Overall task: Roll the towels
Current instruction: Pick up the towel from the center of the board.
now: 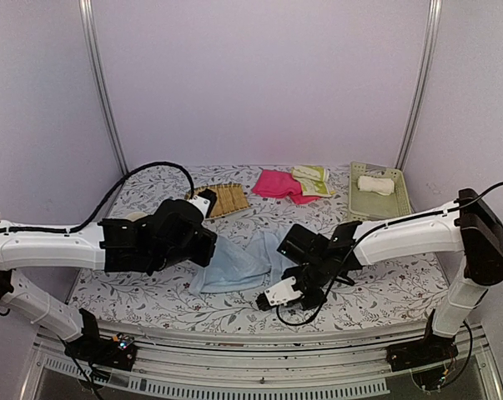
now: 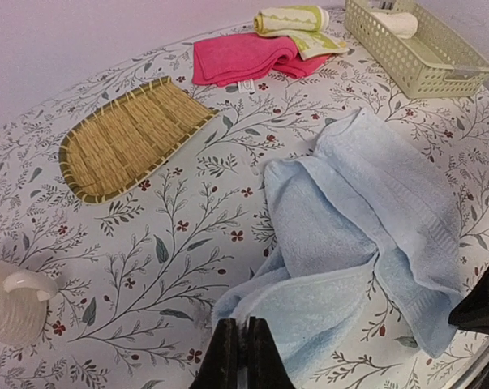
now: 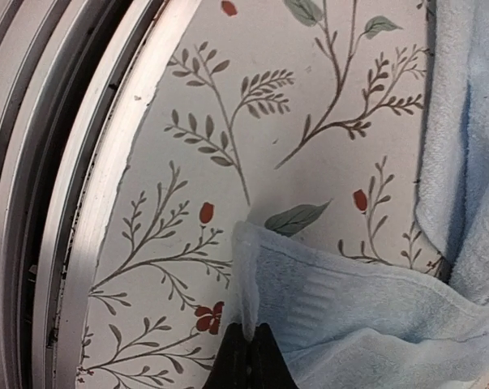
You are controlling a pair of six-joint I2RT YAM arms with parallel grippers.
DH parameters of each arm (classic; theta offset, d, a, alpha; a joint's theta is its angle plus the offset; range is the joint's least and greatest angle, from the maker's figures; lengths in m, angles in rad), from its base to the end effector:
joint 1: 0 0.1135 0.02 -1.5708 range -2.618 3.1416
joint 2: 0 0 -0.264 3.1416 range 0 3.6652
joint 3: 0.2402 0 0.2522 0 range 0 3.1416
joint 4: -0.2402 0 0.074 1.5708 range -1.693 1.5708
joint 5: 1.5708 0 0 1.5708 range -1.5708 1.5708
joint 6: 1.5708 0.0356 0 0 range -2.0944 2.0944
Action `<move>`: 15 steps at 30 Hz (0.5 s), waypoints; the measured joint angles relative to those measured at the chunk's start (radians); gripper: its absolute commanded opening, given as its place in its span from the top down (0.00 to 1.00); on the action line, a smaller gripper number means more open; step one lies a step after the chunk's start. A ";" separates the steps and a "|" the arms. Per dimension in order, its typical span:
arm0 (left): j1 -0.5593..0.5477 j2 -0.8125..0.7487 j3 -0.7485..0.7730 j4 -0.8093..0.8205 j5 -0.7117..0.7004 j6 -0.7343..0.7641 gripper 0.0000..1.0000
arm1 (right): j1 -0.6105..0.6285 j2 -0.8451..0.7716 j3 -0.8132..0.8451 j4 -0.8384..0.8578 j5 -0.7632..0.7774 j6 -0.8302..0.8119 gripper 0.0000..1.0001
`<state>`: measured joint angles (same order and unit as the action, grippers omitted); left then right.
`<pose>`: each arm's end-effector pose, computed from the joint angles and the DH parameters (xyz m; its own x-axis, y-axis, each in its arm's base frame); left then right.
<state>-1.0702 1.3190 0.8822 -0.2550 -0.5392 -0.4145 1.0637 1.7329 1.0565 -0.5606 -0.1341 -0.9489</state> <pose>0.1514 -0.2387 0.2532 -0.5070 0.2067 -0.8368 0.3921 0.9199 -0.0103 0.1546 0.2882 0.1642 0.4541 -0.8412 -0.2935 -0.8900 -0.4132 -0.1927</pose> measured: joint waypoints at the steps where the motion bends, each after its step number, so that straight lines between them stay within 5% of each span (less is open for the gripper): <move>1: 0.003 0.000 0.007 -0.005 -0.002 0.004 1.00 | -0.007 -0.002 0.023 -0.010 0.001 0.009 0.98; 5: 0.019 -0.017 0.061 -0.055 -0.032 0.039 1.00 | -0.097 -0.048 0.197 -0.080 -0.064 0.053 0.98; 10: 0.042 -0.126 0.193 -0.126 -0.090 0.130 1.00 | -0.367 -0.206 0.436 -0.086 -0.194 0.154 0.98; 15: 0.044 -0.259 0.288 -0.151 -0.145 0.187 1.00 | -0.544 -0.366 0.459 -0.069 -0.257 0.280 0.98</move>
<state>-1.0264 1.0603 1.1698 -0.4061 -0.6846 -0.2272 0.5194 1.3666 1.5150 -0.6300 -0.3916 -0.6685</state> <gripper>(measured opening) 0.013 0.027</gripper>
